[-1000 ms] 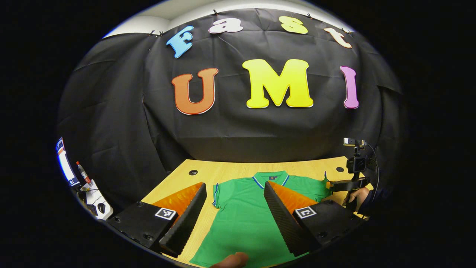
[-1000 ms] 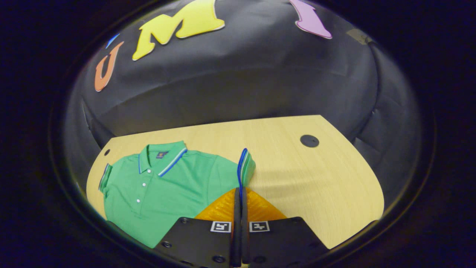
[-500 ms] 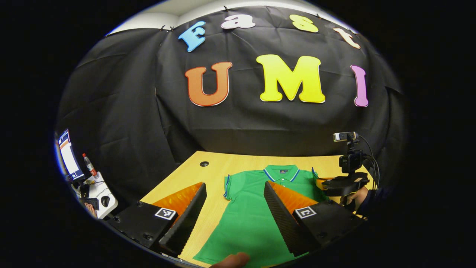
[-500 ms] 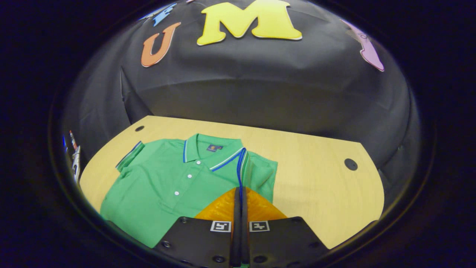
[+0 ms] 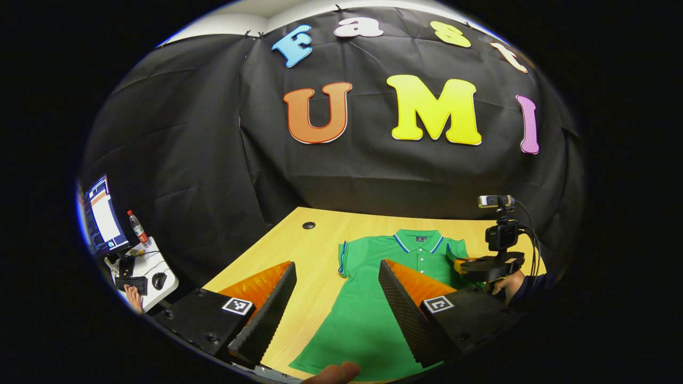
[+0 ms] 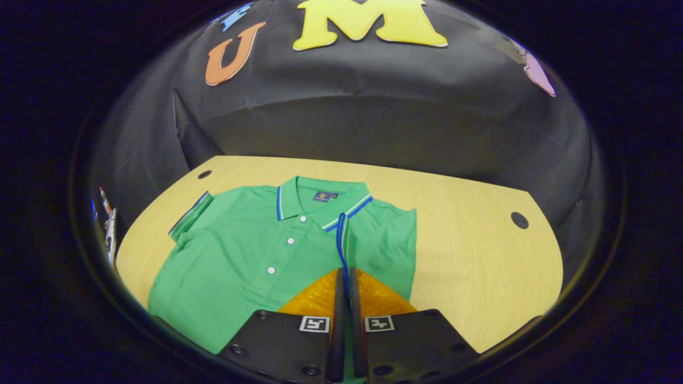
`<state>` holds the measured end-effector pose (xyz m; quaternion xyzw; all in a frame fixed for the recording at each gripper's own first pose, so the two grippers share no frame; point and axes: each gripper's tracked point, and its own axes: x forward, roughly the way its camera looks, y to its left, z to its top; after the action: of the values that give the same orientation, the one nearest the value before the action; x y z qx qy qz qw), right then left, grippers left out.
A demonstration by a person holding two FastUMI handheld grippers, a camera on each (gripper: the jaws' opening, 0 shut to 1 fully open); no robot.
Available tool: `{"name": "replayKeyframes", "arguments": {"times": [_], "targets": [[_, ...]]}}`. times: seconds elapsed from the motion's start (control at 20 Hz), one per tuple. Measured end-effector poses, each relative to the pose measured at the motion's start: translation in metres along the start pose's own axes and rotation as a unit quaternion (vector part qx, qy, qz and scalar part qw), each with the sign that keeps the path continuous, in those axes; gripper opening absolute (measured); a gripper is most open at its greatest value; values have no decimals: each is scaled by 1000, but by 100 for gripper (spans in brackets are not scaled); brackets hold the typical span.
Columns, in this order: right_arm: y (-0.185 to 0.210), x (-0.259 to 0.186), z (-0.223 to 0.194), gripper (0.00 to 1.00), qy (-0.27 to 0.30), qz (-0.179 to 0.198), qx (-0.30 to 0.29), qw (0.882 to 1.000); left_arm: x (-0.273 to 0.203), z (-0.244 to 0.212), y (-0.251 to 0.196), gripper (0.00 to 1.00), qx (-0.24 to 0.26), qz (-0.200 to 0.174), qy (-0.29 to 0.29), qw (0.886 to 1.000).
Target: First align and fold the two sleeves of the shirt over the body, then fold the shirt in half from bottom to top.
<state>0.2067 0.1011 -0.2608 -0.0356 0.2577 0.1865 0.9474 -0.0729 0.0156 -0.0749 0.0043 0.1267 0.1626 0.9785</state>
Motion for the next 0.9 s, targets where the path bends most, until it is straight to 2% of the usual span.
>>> {"name": "replayKeyframes", "arguments": {"times": [0.05, 0.1, 0.2, 0.25, 0.4, 0.65, 0.85, 0.9], "targets": [[1, -6, 5, 9, -4, 1, 1, 1000, 1, 0, 3, 100, 3, -1, 0, 1000], [4, -13, 7, 24, -8, 4, 4, 1000, 1, 2, 5, 100, 7, -4, 0, 1000], [3, -29, 14, 46, -18, -3, 7, 1000, 3, 3, 4, 100, 10, -15, 0, 1000], [4, -39, 19, 51, -23, -4, 13, 1000, 6, 3, 6, 100, 12, -20, -1, 1000], [1, -71, 35, 85, -45, -19, 25, 998, 14, 10, 6, 100, 21, -36, -5, 999], [7, -129, 62, 90, -77, -26, 45, 996, 40, 1, 5, 100, 14, -59, 14, 998], [10, -185, 81, 89, -115, -38, 62, 991, 79, -17, 1, 100, 7, -84, 42, 996], [9, -198, 85, 95, -127, -45, 69, 989, 91, -24, -1, 100, 7, -90, 53, 995]]}}
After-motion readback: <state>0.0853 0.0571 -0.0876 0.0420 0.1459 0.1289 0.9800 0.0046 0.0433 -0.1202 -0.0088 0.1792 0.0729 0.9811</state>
